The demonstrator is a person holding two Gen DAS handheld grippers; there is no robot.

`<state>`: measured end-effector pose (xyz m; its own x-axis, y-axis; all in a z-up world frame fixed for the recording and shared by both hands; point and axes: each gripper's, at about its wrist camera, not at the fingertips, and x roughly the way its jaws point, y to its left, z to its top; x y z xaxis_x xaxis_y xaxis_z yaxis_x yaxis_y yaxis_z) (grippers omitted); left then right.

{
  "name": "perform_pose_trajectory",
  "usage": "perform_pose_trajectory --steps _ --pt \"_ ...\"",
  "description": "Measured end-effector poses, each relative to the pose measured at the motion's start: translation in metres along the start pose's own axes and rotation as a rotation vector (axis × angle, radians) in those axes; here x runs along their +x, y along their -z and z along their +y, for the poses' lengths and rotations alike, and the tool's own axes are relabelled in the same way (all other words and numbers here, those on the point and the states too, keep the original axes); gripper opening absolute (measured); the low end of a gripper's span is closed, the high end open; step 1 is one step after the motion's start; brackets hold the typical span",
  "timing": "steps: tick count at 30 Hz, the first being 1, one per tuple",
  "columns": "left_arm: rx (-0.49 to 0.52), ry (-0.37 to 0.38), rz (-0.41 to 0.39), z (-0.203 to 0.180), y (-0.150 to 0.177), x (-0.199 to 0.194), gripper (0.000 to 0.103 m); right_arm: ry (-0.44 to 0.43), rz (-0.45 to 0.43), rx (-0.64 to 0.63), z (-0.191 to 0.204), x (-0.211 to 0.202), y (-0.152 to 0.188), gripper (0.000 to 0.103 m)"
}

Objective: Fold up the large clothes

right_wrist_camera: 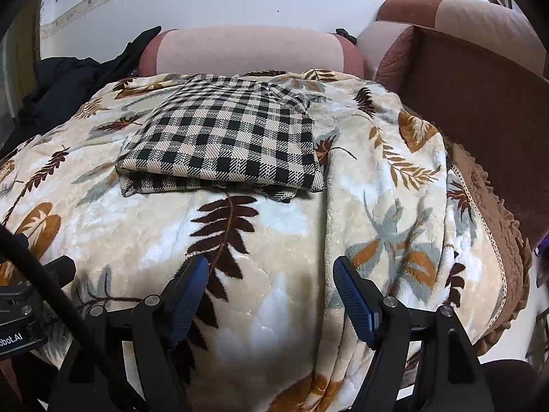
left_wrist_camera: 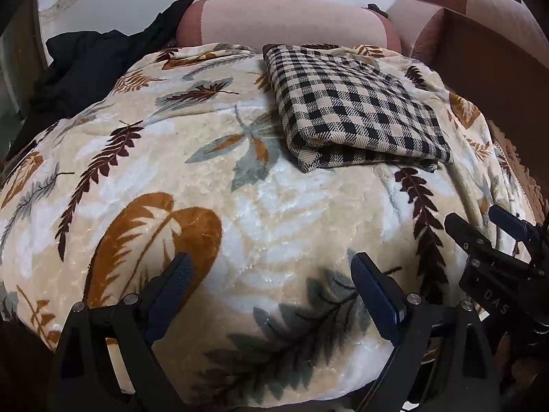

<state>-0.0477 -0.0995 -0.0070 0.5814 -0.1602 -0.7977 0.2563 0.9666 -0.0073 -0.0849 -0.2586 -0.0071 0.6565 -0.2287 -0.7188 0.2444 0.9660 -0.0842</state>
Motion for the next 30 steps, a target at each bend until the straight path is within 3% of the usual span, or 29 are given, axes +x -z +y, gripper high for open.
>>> perform_pose_trajectory --steps 30 --pt "0.001 0.004 0.014 0.0010 0.0013 0.0029 0.092 -0.006 0.006 -0.021 0.0068 0.0024 0.0011 0.081"
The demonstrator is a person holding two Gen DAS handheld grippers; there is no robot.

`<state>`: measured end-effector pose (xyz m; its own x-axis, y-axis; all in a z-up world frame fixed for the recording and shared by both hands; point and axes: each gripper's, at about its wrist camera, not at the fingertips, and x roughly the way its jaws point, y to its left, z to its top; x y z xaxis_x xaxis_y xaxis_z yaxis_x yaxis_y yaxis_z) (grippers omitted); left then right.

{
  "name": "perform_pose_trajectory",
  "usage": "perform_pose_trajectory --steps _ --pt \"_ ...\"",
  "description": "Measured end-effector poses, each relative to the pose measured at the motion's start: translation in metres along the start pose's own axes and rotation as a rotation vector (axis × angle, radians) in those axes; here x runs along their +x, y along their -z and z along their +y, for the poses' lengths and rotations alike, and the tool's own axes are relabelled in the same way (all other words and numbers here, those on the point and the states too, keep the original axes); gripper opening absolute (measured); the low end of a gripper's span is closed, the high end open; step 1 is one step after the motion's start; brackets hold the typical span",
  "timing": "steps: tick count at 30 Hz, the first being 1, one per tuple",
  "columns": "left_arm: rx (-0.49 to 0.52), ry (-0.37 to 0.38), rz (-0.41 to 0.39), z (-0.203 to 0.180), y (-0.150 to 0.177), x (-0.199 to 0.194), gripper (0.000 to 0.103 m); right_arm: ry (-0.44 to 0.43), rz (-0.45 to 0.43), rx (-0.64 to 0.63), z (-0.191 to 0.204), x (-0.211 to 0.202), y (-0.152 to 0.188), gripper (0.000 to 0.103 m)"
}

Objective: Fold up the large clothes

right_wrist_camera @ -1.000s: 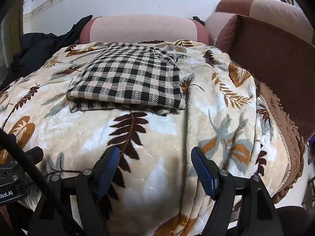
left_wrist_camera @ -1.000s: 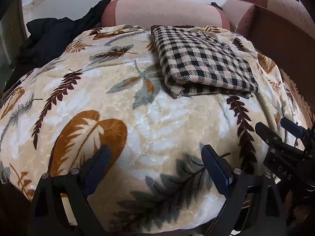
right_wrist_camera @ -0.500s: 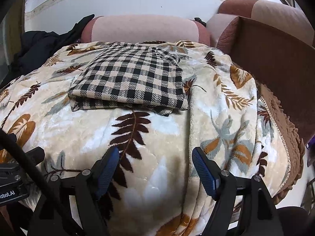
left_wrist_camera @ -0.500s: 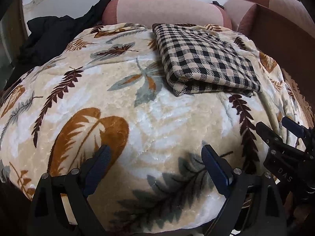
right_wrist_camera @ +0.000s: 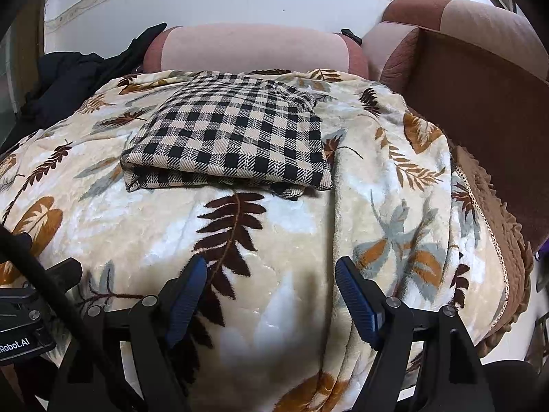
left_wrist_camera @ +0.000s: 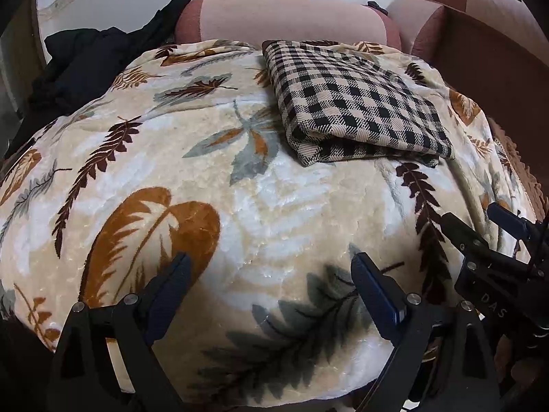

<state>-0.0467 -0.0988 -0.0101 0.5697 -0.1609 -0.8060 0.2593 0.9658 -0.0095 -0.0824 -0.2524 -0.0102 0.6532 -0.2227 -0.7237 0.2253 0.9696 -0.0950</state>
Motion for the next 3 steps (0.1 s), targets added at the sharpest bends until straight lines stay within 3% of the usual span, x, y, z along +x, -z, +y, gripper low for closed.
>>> perform_pose_trajectory --steps 3 --pt "-0.001 -0.003 0.000 -0.0008 -0.0008 -0.0002 0.092 0.000 0.001 0.000 0.0004 0.0003 0.0005 0.081"
